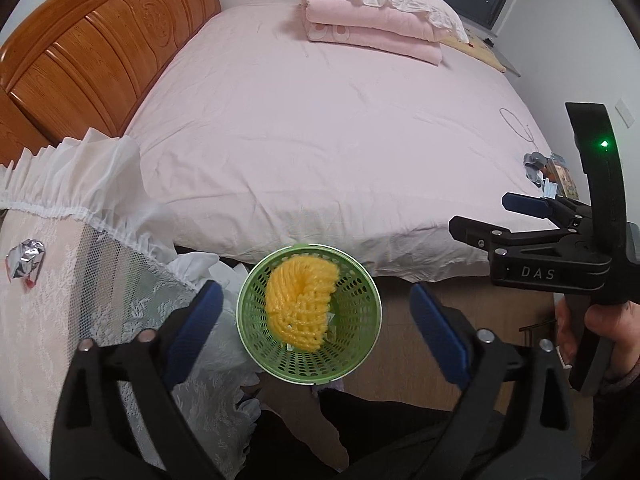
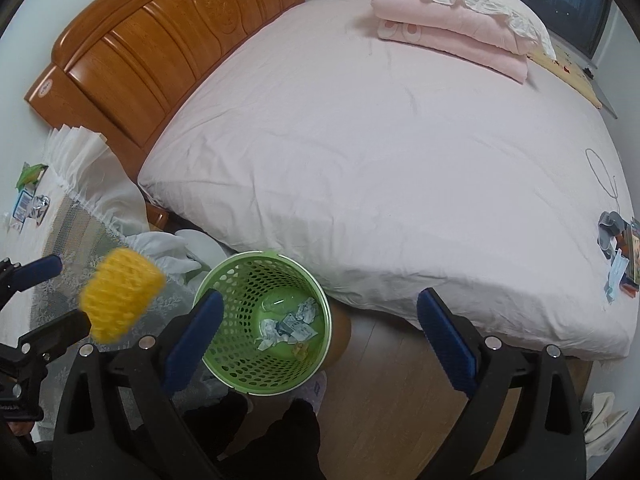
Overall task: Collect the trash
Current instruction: 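Carry both items over the green wastebasket and open both grippers, then move the right gripper to the silver-red foil packet and grasp it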
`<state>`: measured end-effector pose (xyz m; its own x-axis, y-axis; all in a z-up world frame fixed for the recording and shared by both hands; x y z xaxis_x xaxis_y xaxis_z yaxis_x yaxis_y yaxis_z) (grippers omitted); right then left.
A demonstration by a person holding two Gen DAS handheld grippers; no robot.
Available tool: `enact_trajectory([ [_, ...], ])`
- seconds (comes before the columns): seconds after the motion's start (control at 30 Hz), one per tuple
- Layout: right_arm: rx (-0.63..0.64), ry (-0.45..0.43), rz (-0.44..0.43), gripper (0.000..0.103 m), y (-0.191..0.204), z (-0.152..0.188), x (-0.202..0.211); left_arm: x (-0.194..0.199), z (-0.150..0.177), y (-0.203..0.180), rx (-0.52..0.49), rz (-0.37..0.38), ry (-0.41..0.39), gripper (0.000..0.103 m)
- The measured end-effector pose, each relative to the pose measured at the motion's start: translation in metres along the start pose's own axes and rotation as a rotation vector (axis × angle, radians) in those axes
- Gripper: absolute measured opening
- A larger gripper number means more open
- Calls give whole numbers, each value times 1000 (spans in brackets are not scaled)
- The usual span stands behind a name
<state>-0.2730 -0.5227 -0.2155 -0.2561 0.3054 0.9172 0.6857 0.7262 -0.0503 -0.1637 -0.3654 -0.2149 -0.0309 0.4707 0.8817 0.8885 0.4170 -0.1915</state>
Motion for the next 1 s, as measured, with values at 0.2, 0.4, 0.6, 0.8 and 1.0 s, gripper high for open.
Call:
enact_trajectory([
  [0.2, 20, 2, -8, 97, 12, -2, -1, 8, 0, 11, 29, -43, -11, 95],
  [0.4, 49, -2, -13, 97, 31, -7, 0, 20, 5, 39, 103, -67, -33, 95],
  [0.6, 102, -9, -43, 97, 65, -15, 5, 54, 18, 89, 181, -190, -91, 95],
  [0.8, 203, -26, -115, 97, 133, -27, 13, 102, 55, 164, 333, -306, -141, 95],
  [1.0, 336, -31, -214, 97, 229, -35, 16, 143, 101, 233, 491, -388, -175, 95],
])
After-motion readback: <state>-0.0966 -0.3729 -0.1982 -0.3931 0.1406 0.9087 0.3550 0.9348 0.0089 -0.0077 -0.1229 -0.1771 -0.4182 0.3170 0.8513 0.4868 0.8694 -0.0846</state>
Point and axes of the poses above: each gripper's, at about its wrist camera, not at the fingertips, and x roughly against the way its jaws point, y to its left, z to its underside, the point moved 8 cm from there along -x, roughly the way its jaws point, and after that the axes turned 6 degrees about z, right-handed, at the moved point
